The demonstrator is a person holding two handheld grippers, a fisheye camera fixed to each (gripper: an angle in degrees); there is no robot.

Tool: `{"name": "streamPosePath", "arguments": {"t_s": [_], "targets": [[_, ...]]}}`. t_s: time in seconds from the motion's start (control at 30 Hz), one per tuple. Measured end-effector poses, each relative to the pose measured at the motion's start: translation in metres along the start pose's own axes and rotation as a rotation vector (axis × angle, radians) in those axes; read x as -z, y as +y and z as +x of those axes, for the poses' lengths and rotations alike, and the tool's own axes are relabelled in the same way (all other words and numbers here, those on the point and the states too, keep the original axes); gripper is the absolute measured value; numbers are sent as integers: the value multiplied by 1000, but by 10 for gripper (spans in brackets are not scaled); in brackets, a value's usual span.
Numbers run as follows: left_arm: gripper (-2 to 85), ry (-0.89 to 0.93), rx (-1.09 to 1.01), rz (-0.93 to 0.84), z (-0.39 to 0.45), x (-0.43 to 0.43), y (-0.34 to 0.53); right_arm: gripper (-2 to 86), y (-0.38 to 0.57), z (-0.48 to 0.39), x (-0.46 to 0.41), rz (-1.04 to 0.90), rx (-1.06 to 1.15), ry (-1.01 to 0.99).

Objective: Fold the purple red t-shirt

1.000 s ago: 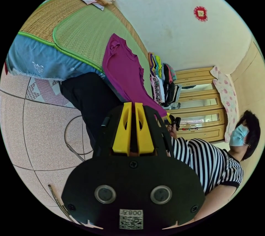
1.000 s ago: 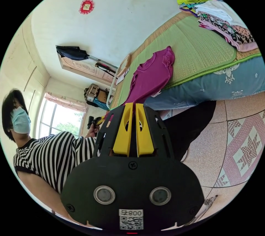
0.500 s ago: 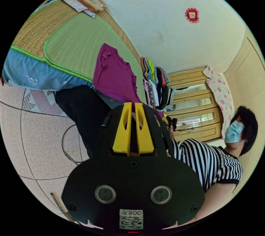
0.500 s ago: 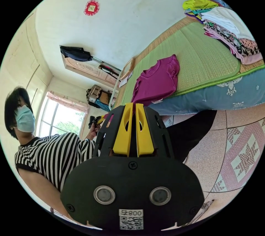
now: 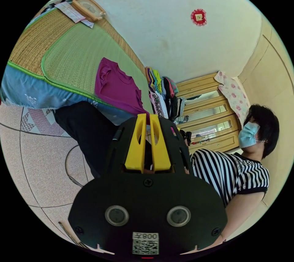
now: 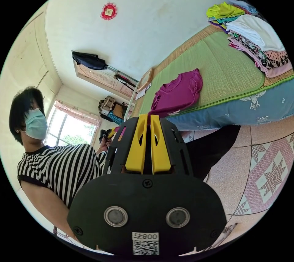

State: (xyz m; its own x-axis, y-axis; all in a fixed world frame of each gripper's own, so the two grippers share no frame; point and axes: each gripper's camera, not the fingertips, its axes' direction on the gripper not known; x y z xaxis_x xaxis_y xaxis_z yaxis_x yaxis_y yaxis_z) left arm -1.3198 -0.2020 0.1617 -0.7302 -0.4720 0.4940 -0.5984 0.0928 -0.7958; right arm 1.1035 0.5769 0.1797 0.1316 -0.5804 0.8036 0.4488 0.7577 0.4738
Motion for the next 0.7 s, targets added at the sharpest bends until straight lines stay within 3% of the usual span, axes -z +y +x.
{"name": "streamPosePath", "arguments": {"t_s": [0.33,0.7], "targets": [[16,20,26,27,11,-12,-30,14,-19,-22,2,10,-13,-11],[17,-1,-33,46,35,-41,-141,14,-97,-48,-1,41,10,-19]]}}
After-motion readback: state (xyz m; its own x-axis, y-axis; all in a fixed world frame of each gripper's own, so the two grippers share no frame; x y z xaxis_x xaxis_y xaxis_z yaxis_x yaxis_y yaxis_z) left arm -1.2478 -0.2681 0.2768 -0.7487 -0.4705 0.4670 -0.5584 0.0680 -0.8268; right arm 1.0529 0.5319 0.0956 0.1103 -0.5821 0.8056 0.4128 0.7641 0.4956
